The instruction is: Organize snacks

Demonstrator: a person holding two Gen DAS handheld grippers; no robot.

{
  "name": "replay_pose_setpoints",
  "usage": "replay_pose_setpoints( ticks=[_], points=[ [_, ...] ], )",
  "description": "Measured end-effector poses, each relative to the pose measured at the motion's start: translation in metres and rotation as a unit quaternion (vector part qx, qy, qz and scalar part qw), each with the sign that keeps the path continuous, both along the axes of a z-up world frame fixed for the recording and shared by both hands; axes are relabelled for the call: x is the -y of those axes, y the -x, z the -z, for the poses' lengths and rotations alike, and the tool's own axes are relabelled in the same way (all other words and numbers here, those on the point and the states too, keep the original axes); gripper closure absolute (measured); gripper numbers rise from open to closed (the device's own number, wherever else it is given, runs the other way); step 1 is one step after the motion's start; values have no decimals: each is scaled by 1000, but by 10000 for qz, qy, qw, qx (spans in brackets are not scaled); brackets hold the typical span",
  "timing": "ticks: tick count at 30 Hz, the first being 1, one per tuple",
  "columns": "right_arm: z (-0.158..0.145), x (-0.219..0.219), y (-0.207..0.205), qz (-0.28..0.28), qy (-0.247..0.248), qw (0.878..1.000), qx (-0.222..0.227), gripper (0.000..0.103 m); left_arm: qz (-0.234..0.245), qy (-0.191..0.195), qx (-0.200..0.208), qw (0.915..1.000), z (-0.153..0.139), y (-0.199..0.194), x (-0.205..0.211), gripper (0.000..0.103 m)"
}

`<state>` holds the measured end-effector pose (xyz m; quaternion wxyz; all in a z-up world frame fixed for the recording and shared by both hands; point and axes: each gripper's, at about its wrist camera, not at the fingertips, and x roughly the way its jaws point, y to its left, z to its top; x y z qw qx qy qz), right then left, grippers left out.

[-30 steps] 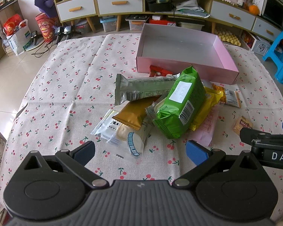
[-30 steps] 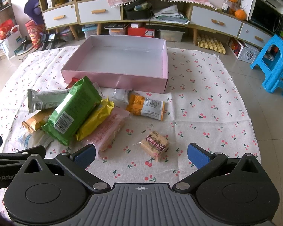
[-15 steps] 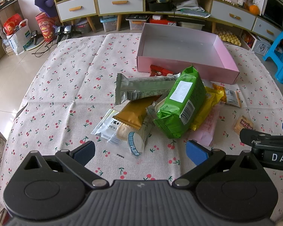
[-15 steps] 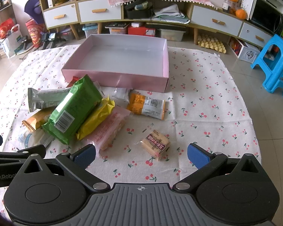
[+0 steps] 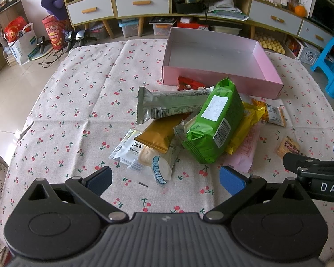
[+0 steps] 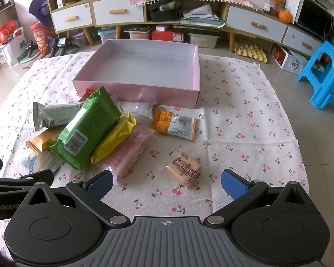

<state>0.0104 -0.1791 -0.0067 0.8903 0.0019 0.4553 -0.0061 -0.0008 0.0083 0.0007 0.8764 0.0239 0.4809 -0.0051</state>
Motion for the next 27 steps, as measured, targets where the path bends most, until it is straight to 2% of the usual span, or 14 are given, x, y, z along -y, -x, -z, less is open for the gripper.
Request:
replay_pose_setpoints(
  ticks=[13,17,21,24,27],
  points=[
    [-2,-3,3,-30,34,9999,91,0,16,-74,97,9999,-5,1,-4,0],
    [-6,2,0,-84,-171,9998,99,0,135,-35,363,9992,-12,0,-10,0],
    [-14,2,-3,-295,-51,9994,184,0,380,-114,766,9963,-24,-1,-14,0],
    [-19,5,-8,-401,-175,9990,131,0,571,-80,623,9964,-26,-10,-17,0],
    [-22,8,-16,-534,-319,9980,63,0,757,-73,442,9961,-26,-20,-18,5]
  ],
)
